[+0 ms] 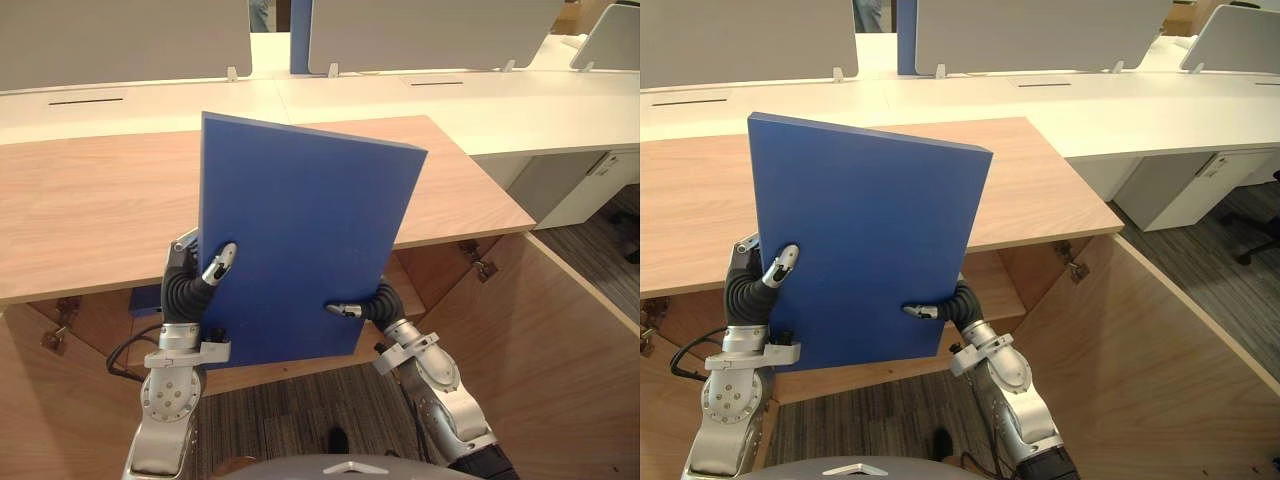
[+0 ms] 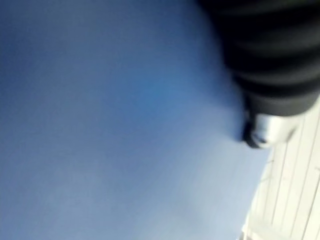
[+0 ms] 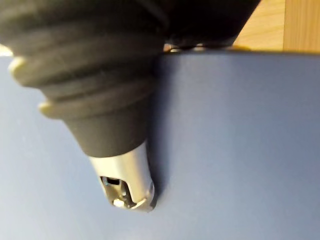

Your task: Walk over to the cabinet, pick up the folder, carry it to the office cabinet, place the folder inside the office cabinet, then close the office cabinet door

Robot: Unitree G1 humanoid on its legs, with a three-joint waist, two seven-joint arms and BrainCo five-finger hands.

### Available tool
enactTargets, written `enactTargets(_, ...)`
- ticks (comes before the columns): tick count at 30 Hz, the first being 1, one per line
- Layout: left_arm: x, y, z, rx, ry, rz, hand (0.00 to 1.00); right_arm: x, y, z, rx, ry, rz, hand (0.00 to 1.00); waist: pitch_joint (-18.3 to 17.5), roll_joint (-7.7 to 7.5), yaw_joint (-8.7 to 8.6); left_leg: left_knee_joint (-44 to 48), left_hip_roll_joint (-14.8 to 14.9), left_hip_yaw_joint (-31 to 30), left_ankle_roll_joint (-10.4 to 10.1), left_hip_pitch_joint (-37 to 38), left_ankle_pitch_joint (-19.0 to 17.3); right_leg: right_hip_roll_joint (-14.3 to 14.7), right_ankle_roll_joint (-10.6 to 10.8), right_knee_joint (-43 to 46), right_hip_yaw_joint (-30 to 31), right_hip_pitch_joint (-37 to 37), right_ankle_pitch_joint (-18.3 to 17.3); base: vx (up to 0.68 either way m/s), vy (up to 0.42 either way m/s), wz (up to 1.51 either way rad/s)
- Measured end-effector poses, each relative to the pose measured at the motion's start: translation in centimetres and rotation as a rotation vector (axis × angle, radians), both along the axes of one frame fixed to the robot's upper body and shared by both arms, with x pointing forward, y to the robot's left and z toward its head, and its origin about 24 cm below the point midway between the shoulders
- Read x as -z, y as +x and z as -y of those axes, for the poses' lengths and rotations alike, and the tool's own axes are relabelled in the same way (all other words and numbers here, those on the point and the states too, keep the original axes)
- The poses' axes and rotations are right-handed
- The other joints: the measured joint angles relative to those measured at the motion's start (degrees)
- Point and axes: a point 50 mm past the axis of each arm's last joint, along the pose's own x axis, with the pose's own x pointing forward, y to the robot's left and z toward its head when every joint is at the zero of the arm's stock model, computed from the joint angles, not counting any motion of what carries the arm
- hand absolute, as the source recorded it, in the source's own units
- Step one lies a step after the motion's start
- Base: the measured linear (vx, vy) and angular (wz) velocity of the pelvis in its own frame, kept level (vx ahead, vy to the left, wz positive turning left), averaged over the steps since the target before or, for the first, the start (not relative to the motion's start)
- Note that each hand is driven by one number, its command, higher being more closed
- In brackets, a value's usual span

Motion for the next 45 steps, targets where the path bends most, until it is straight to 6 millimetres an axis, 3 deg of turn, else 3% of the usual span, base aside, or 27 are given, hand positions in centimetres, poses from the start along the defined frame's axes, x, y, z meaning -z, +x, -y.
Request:
enactTargets(9,0.5,0.0,0.1,-0.014,-0.027,-0.017,1.0,-0.1,0.1,0.0,0.023,0.014,0.0,1.0,-0.12,-0.08,-0.06,-0.08,-0.1,-0.17,0.03,-0.09,0.07,-0.3,0.04,0.0,-0.37,-0.03,-0.01,0.0,0.0,0.0)
enactTargets(10,0.5,0.0,0.1,-0.014,-0.028,-0.017,0.0,-0.1,0.1,0.0,0.025,0.015,0.001,1.0,-0.13,-0.1,-0.07,-0.09,-0.11,-0.18,0.03,-0.1,0.08,-0.32,0.05,0.0,-0.4,-0.03,-0.02,0.0,0.0,0.0)
enactTargets(27,1.7,-0.7,0.0,-0.033,-0.042,-0.079,0.0,-0.6,0.3,-0.2,0.084,-0.019,0.055,1.0,-1.12,-0.75,-0.13,-0.24,-0.24,-1.62,-0.04,-0.59,0.59,-0.55,0.09,0.02,-1.6,0.12,-0.08,-0.01,0.0,0.03)
enactTargets(45,2.4,-1.6,-1.0,-0.045,-0.202,-0.116,0.0,-0.6,0.7,0.8,0.204,-0.081,0.07,1.0,-1.0,-0.69,0.03,-2.22,-1.1,-4.37,0.19,0.24,2.01,-1.57,0.4,0.35,-4.2,1.48,-0.79,-0.01,0.005,0.08)
